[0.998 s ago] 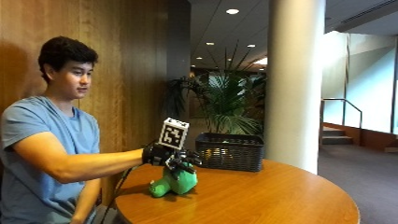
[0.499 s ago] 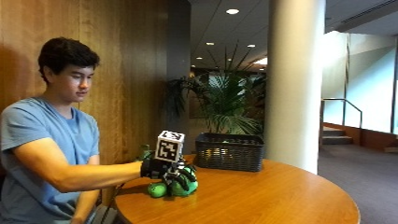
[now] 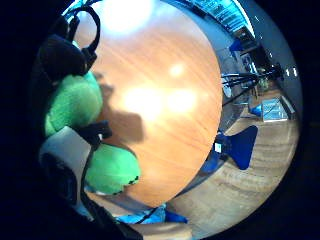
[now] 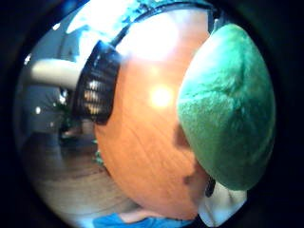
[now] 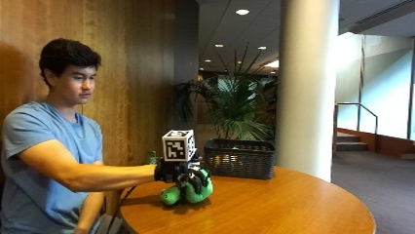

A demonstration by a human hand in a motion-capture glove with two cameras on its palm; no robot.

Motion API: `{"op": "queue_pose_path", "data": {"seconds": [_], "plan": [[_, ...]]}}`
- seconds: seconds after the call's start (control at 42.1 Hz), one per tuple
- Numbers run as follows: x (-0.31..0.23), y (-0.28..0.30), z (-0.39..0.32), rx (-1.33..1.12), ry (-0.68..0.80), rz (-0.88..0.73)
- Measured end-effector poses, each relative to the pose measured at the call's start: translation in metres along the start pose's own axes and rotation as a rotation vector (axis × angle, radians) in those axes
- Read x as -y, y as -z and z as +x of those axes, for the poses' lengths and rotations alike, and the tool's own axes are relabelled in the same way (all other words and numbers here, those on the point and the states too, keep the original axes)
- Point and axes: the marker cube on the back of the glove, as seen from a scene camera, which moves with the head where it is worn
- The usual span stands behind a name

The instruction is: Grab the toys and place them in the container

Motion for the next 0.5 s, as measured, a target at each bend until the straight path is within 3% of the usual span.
{"op": "queue_pose_path", "data": {"seconds": [0.119,0.214,0.309,0.499], "plan": [[0.019,0.019,0.013,-0.006,-0.035,0.004],[0.032,0.046,0.031,-0.084,0.028,-0.005],[0.053,0.077,0.046,-0.219,-0.044,0.025],[0.071,0.143,-0.021,-0.105,-0.055,0.085]]}}
